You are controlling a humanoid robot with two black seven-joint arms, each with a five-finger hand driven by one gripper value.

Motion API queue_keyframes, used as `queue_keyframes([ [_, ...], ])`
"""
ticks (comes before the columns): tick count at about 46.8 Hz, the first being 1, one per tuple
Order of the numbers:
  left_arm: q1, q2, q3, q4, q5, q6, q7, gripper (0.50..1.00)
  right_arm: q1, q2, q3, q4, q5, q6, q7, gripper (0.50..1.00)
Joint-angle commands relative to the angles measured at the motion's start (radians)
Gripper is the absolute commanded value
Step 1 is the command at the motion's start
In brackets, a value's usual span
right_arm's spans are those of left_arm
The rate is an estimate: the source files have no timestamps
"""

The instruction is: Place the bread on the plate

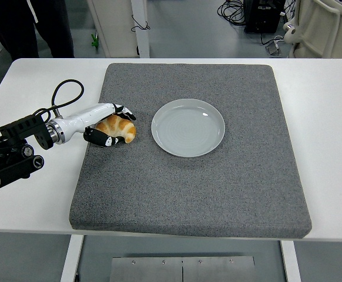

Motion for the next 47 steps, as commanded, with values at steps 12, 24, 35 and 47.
queue_keyframes([
  [12, -0.067, 0.01, -0.005, -0.002, -0.003, -0.009, -0.008, 0.599, 0.0, 0.0, 0.0, 0.0, 0.0, 0.0, 0.0, 1.0],
  [24, -0.153, 0.038, -0.015, -0.002, -0.003, -0.049, -0.015, 0.599, 0.0, 0.0, 0.0, 0.0, 0.0, 0.0, 0.0, 1.0],
  [35, -0.207, 0.071, -0.09, 0.0, -0.009, -0.122, -0.023, 0.599, 0.0, 0.0, 0.0, 0.0, 0.0, 0.0, 0.0, 1.0],
  [47, -0.25, 0.084, -0.19, 0.005, -0.003, -0.205, -0.018, 0.602, 0.0, 0.0, 0.0, 0.0, 0.0, 0.0, 0.0, 1.0],
])
